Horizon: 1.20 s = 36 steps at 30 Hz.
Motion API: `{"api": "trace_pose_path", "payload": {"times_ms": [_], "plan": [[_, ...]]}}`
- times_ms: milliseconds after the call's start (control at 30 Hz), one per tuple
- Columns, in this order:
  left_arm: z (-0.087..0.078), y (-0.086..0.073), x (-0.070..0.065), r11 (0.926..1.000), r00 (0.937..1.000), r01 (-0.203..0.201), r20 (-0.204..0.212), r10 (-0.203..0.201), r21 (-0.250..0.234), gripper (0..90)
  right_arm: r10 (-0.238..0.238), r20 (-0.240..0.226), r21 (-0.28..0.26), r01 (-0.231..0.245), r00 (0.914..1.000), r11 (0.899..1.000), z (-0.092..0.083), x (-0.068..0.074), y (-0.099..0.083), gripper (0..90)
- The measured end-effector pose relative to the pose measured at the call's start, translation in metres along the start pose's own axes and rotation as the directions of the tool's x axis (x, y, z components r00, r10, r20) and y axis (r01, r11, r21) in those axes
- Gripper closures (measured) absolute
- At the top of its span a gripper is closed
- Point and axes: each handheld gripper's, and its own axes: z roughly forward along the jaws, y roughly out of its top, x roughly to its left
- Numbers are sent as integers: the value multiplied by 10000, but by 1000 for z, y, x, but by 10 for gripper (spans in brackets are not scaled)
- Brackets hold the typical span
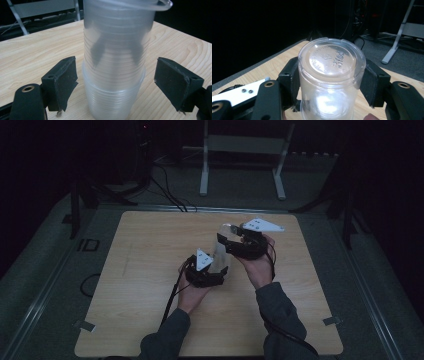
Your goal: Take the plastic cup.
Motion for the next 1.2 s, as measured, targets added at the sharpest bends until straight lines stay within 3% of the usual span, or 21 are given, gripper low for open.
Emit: {"api": "trace_pose_path", "payload": {"times_ms": [533,1200], "plan": [[-9,0,-3,10000,10000,5,97,-4,-91,185,103,-82,-533,-107,9999,9985,-17,-2,12,398],[-22,-6,-3,9999,9997,-10,235,13,-160,206,-120,287,-581,136,9995,9982,-43,-10,11,398]]}}
